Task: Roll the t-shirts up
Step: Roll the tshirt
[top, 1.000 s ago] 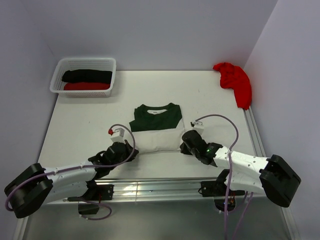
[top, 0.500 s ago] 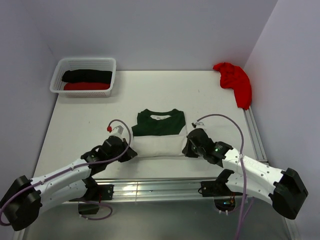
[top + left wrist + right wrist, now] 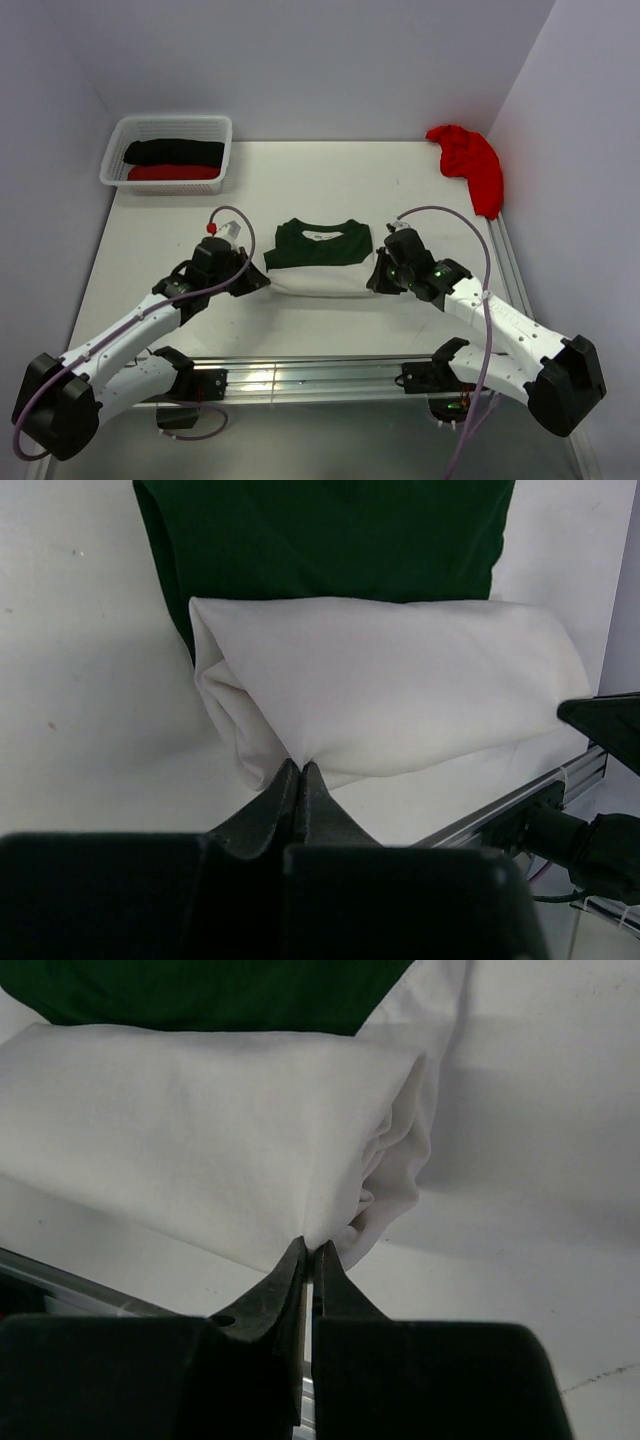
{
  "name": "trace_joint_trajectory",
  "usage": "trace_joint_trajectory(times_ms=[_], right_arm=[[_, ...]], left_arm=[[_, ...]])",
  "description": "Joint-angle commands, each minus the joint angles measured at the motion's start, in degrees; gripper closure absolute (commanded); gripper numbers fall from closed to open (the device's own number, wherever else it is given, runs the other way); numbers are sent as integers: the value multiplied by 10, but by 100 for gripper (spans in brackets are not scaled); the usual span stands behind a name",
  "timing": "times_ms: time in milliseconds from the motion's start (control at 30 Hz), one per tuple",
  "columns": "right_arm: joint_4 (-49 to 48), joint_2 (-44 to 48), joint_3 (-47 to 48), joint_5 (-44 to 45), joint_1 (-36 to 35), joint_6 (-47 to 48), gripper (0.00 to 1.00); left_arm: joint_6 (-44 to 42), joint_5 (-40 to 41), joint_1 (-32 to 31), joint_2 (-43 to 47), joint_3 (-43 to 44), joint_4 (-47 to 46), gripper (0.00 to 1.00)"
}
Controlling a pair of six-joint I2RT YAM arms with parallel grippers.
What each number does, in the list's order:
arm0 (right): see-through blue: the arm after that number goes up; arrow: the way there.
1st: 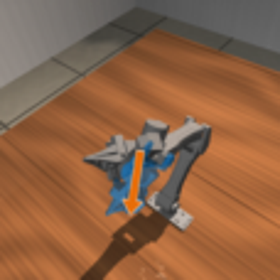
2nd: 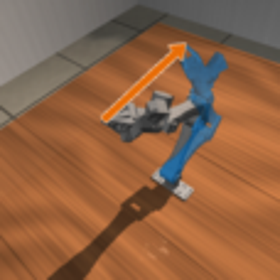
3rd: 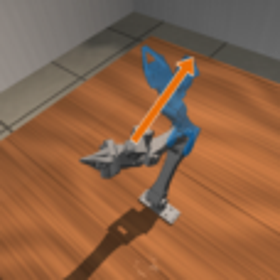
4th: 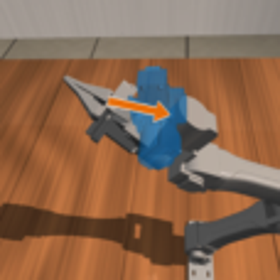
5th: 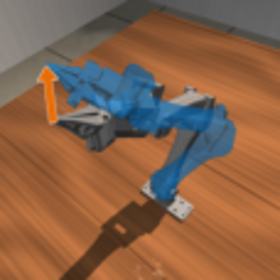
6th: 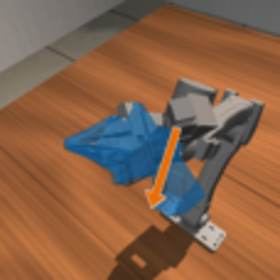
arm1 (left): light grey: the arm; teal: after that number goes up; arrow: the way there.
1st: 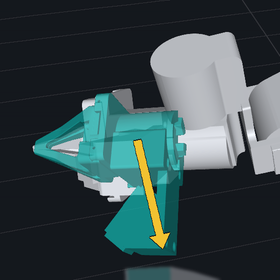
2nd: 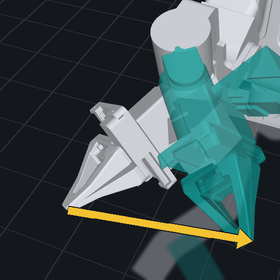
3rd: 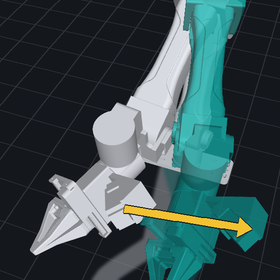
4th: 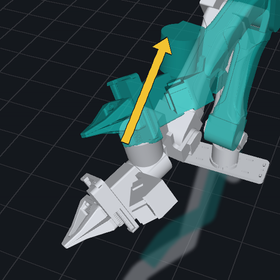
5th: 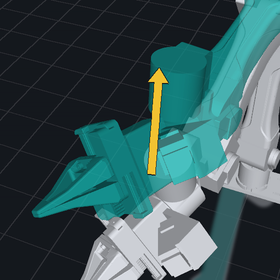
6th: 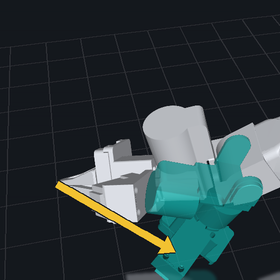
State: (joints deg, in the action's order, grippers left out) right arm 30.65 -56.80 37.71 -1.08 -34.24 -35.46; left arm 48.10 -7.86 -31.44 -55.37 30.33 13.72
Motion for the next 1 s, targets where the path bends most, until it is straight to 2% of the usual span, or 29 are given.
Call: trace_joint_trajectory(times_ms=[0,333,600,833,967], right_arm=[[18,-21,48,-8,31,38,100],[3,-141,129,-44,101,70,100],[-16,-263,206,-64,162,81,100],[-26,-377,269,-45,187,74,100],[-36,-422,260,-31,187,65,100]], left_arm=[[-42,-14,23,-25,41,10,100],[-90,-34,78,-147,133,-4,100],[-124,-51,133,-294,231,-19,100],[-134,-31,147,-436,324,-19,100],[-135,-25,147,-494,356,-22,100]])
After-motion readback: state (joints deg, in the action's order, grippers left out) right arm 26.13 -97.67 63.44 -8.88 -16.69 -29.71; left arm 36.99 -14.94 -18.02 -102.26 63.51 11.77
